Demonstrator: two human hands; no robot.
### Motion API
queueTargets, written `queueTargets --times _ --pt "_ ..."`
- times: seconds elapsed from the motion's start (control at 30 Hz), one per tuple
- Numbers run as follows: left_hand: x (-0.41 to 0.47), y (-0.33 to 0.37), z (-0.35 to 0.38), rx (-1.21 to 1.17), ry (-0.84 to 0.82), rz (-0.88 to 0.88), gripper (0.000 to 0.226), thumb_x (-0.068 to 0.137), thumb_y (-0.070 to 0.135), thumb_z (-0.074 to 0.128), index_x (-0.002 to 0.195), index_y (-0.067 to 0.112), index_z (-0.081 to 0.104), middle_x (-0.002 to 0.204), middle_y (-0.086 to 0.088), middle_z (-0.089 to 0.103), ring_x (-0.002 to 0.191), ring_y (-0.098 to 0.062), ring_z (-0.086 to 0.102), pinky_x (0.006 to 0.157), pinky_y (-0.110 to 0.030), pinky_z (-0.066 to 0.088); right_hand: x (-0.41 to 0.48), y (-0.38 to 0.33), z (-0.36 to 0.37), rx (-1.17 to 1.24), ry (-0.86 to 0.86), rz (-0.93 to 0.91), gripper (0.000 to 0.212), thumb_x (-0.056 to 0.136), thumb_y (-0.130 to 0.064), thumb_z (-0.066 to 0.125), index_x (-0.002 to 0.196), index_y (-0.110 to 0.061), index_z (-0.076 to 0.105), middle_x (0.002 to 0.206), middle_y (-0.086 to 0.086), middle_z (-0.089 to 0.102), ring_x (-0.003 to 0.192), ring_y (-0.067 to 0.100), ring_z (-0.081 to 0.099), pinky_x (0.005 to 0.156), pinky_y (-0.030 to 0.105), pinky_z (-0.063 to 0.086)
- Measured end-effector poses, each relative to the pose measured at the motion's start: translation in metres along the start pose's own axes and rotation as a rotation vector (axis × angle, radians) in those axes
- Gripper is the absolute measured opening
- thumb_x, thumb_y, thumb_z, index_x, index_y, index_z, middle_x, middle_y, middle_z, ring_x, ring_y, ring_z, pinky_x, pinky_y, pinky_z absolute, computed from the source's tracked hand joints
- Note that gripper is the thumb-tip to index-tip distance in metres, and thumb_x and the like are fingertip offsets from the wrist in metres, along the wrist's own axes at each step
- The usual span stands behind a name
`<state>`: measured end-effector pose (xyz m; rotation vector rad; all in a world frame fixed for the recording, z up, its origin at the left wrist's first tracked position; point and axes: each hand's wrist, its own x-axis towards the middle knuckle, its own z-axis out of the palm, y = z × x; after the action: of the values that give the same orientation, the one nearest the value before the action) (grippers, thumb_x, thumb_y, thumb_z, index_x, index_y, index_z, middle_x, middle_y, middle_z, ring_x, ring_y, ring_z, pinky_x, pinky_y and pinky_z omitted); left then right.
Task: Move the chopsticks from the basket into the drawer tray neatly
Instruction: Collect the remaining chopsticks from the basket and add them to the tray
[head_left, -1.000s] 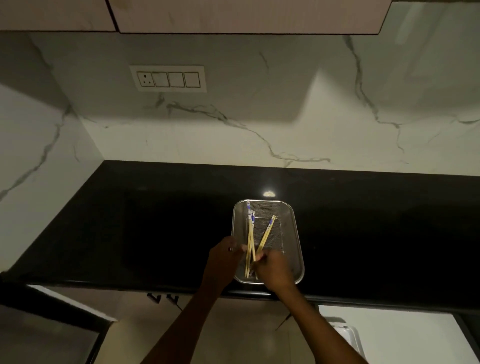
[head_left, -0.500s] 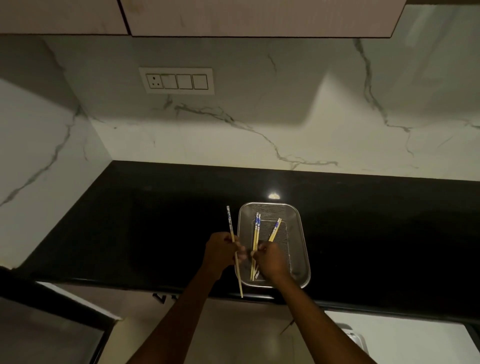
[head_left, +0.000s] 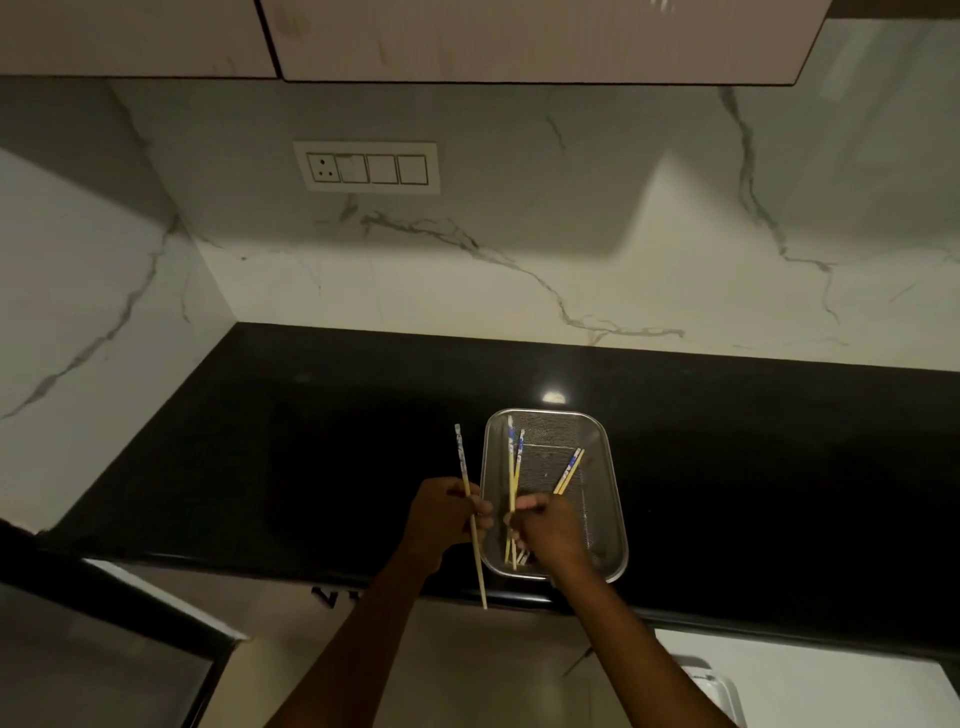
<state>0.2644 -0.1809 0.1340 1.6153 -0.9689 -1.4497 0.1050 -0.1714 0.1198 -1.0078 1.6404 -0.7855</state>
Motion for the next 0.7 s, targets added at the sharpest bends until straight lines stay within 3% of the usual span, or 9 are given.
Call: queueTargets --times 0.13,0.23,0.4,0.53,0.63,0.7 --pt "-0.003 0.004 0.012 -0.05 -0.071 0.005 0.011 0.092 -0.004 0.057 0.094 -0.002 0.068 0.095 -0.022 0.076 0.082 -0.033 0.074 0.083 -0.048 0.062 -0.041 0.005 -0.011 0.061 -0.126 -0.111 0.008 0.086 -0.003 0.071 0.09 -0.009 0.072 0.063 0.004 0.067 0.051 0.013 0.061 0.051 0.025 0.051" --pt "-0.008 0.004 0.019 -0.152 -0.175 -0.014 0.011 0.095 -0.003 0.058 0.099 -0.002 0.068 0.098 -0.018 0.077 0.093 -0.036 0.075 0.089 -0.052 0.06 -0.058 0.011 -0.015 0.029 -0.111 -0.098 0.006 0.086 -0.008 0.073 0.092 -0.008 0.071 0.064 0.0 0.065 0.052 0.013 0.062 0.052 0.025 0.053" --pt "-0.015 0.003 0.026 -0.191 -0.244 -0.049 0.017 0.094 -0.002 0.06 0.111 -0.004 0.065 0.103 -0.018 0.077 0.094 -0.031 0.076 0.076 -0.039 0.063 -0.066 0.014 -0.021 -0.032 -0.098 -0.099 0.007 0.087 -0.01 0.073 0.092 -0.006 0.071 0.065 0.001 0.065 0.05 0.009 0.061 0.049 0.023 0.052" --pt "-0.015 0.001 0.021 -0.21 -0.254 -0.077 0.019 0.094 -0.002 0.062 0.112 -0.003 0.066 0.103 -0.017 0.078 0.095 -0.031 0.077 0.079 -0.038 0.063 -0.061 0.012 -0.025 -0.068 -0.15 -0.101 0.008 0.087 -0.012 0.072 0.093 -0.008 0.074 0.072 0.004 0.07 0.05 0.006 0.06 0.048 0.019 0.048" --pt "-0.013 -0.002 0.013 -0.206 -0.239 -0.082 0.017 0.094 0.001 0.063 0.11 0.0 0.067 0.1 -0.015 0.079 0.093 -0.029 0.077 0.073 -0.032 0.062 -0.051 0.01 -0.024 -0.077 -0.195 -0.09 0.01 0.087 -0.013 0.073 0.095 -0.007 0.074 0.08 0.009 0.075 0.05 0.005 0.06 0.049 0.018 0.048" --pt "-0.011 -0.004 0.008 -0.217 -0.217 -0.09 0.017 0.094 0.001 0.061 0.11 0.001 0.067 0.098 -0.014 0.079 0.092 -0.028 0.077 0.07 -0.03 0.061 -0.043 0.008 -0.02 -0.082 -0.21 -0.099 0.008 0.089 -0.016 0.071 0.088 -0.009 0.074 0.072 0.004 0.074 0.052 0.006 0.061 0.051 0.021 0.05"
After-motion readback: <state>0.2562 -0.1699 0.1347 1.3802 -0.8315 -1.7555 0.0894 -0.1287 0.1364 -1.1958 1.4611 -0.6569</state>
